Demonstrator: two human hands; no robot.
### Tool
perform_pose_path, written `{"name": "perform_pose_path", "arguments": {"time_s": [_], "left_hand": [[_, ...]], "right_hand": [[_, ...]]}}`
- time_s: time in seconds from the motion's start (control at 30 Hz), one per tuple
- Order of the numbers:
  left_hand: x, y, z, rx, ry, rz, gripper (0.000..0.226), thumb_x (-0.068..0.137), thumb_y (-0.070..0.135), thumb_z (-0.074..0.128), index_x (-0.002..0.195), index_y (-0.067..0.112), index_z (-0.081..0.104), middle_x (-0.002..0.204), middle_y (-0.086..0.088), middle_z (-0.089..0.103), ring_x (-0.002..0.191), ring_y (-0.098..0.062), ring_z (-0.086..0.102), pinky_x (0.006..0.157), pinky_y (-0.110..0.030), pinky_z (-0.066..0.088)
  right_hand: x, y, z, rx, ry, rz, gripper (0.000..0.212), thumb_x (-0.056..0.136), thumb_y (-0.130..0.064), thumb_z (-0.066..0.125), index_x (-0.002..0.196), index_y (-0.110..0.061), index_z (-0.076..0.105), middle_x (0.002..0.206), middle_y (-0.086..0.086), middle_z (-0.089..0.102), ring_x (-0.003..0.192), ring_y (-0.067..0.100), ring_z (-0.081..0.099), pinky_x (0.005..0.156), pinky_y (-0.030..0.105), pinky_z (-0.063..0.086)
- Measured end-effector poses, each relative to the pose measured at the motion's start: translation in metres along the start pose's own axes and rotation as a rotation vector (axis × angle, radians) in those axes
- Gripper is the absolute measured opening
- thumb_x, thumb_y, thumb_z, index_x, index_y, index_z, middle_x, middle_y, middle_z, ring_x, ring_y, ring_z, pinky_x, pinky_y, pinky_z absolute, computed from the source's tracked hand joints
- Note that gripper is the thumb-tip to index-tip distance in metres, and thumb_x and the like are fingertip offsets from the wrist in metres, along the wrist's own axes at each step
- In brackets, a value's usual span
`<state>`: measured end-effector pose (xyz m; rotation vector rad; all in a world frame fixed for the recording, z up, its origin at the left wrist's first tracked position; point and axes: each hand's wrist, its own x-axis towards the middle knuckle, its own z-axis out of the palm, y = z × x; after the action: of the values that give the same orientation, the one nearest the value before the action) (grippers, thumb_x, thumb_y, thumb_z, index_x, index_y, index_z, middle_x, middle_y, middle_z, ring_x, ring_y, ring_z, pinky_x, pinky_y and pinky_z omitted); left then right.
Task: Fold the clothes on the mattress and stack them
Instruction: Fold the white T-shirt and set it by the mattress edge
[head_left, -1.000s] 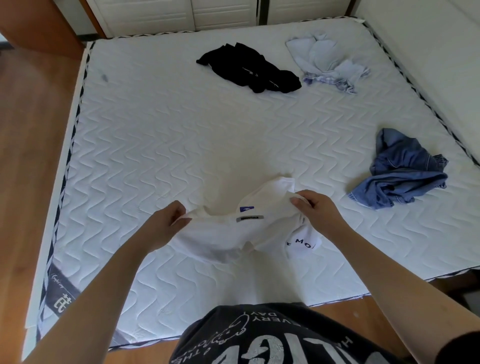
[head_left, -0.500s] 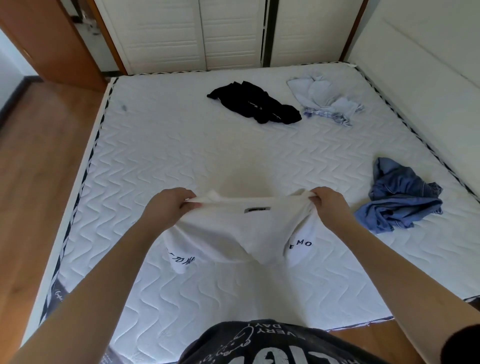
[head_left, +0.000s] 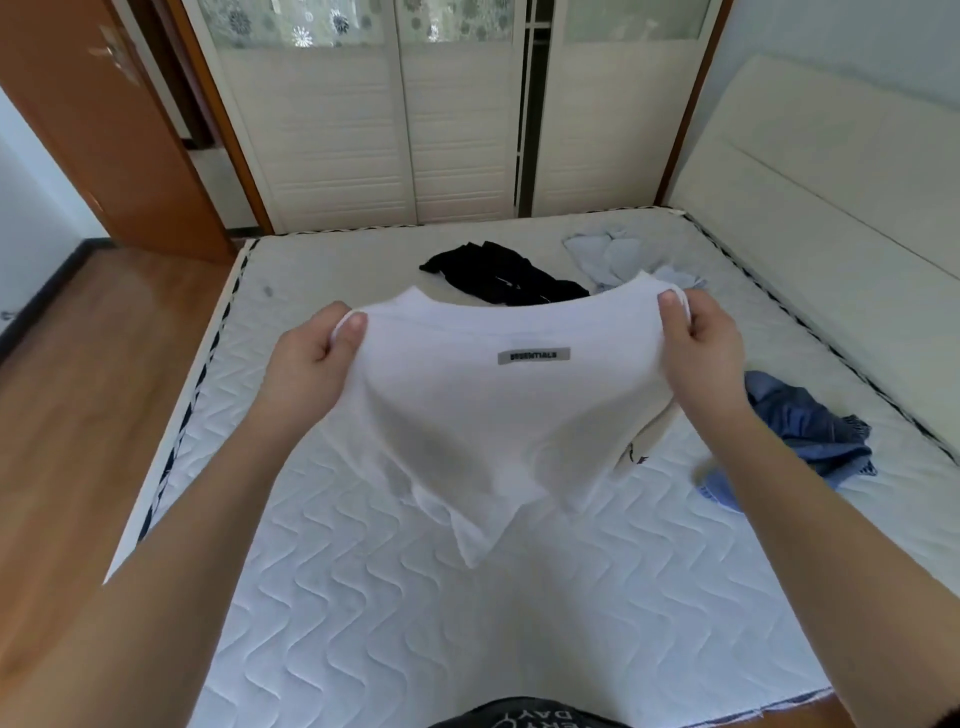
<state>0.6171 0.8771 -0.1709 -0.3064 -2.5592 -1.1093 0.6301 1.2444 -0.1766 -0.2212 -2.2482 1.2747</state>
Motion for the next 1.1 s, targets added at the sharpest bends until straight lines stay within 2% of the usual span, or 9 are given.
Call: {"name": "perform_pose_path", "arguments": {"time_s": [0.07,0.17,0.4,0.57,0.7,0.8,0.93,1.03,1.1], "left_hand": [[-0.004,0.016,-0.017,-0.110,0.023,0.040,0.045,0.100,0.041,0.044,0.074,0.005,0.046,0.070,-0.018,0.046,0.058,-0.010,0.040,0.051,-0.020,0.029],[-0.005,0.027,-0.035,-0.211,0.026,0.060,0.039,0.098,0.040,0.050,0.071,0.012,0.053,0.067,-0.005,0.049,0.057,-0.003,0.044,0.050,-0.012,0.032],[0.011,-0.014,0.002,-0.030,-0.154,0.008,0.025,0.097,0.031,0.058,0.074,0.024,0.061,0.072,0.002,0.058,0.065,0.002,0.053,0.056,-0.007,0.035],[0.014,-0.073,0.050,0.116,-0.315,-0.043,0.019,0.094,0.024,0.064,0.078,0.013,0.067,0.071,-0.006,0.051,0.069,-0.013,0.052,0.067,-0.021,0.037],[0.023,-0.104,0.091,0.238,-0.382,-0.106,0.025,0.093,0.027,0.064,0.077,0.008,0.067,0.072,-0.007,0.052,0.071,-0.020,0.055,0.066,-0.022,0.035],[0.037,-0.124,0.119,0.281,-0.396,-0.173,0.020,0.089,0.032,0.069,0.087,0.012,0.073,0.087,-0.004,0.061,0.081,-0.018,0.057,0.077,-0.029,0.041],[0.062,-0.146,0.161,0.321,-0.440,-0.288,0.028,0.094,0.035,0.061,0.094,0.009,0.069,0.095,-0.002,0.067,0.087,-0.019,0.064,0.080,-0.030,0.049],[0.088,-0.159,0.188,0.241,-0.460,-0.426,0.032,0.101,0.035,0.046,0.089,0.009,0.061,0.086,-0.006,0.066,0.072,-0.020,0.071,0.057,-0.020,0.048],[0.109,-0.167,0.205,0.206,-0.425,-0.480,0.032,0.102,0.035,0.044,0.089,0.010,0.060,0.083,-0.003,0.068,0.079,-0.019,0.071,0.067,-0.028,0.049]], "right_hand": [[-0.001,-0.012,-0.013,0.010,-0.010,-0.032,0.044,0.098,-0.040,0.047,0.061,-0.023,0.031,0.054,-0.010,0.030,0.049,0.004,0.028,0.044,0.017,0.022],[-0.003,-0.020,-0.027,0.021,-0.033,-0.070,0.045,0.096,-0.044,0.049,0.064,-0.016,0.036,0.058,-0.008,0.031,0.052,0.006,0.029,0.046,0.019,0.021],[0.000,0.026,-0.004,-0.097,-0.149,-0.028,0.047,0.097,-0.035,0.053,0.061,-0.019,0.029,0.051,-0.008,0.028,0.046,0.006,0.028,0.044,0.020,0.023],[0.002,0.098,0.020,-0.243,-0.384,0.042,0.038,0.096,-0.036,0.054,0.061,-0.025,0.043,0.053,-0.007,0.041,0.053,0.008,0.038,0.052,0.020,0.030],[0.015,0.148,0.047,-0.364,-0.519,0.071,0.030,0.097,-0.037,0.056,0.083,-0.014,0.069,0.075,0.005,0.059,0.074,0.020,0.053,0.064,0.025,0.032],[0.031,0.177,0.074,-0.417,-0.553,0.118,0.027,0.096,-0.038,0.059,0.096,-0.017,0.075,0.087,0.005,0.053,0.083,0.018,0.050,0.073,0.027,0.032],[0.059,0.208,0.108,-0.548,-0.621,0.196,0.039,0.097,-0.044,0.051,0.080,-0.017,0.073,0.063,-0.005,0.062,0.068,0.016,0.060,0.056,0.027,0.037],[0.085,0.220,0.139,-0.314,-0.630,0.359,0.029,0.097,-0.033,0.054,0.081,-0.017,0.072,0.065,-0.008,0.071,0.053,0.005,0.063,0.053,0.021,0.046],[0.104,0.226,0.160,-0.066,-0.568,0.532,0.019,0.096,-0.024,0.057,0.084,-0.018,0.070,0.080,0.000,0.075,0.067,0.010,0.071,0.066,0.026,0.055]]}}
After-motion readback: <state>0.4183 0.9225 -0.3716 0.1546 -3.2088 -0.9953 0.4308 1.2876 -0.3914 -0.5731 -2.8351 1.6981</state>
